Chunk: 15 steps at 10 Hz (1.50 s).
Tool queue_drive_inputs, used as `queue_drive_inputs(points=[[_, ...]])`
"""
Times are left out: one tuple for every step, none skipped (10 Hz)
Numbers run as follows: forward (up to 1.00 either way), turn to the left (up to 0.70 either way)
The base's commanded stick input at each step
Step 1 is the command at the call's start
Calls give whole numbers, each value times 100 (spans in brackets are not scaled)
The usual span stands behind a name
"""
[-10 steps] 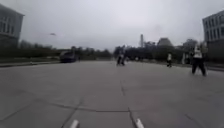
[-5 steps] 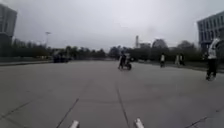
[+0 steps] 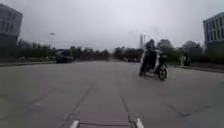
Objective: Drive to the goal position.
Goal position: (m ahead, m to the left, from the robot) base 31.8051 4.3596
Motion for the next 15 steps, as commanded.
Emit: queue_drive_inputs(points=[[100, -40], [100, -40], [100, -40], [100, -14], [100, 0], [100, 0], [100, 0], [100, 0], [100, 0], [100, 0], [100, 0], [100, 0], [100, 0], [100, 0], [100, 0]])
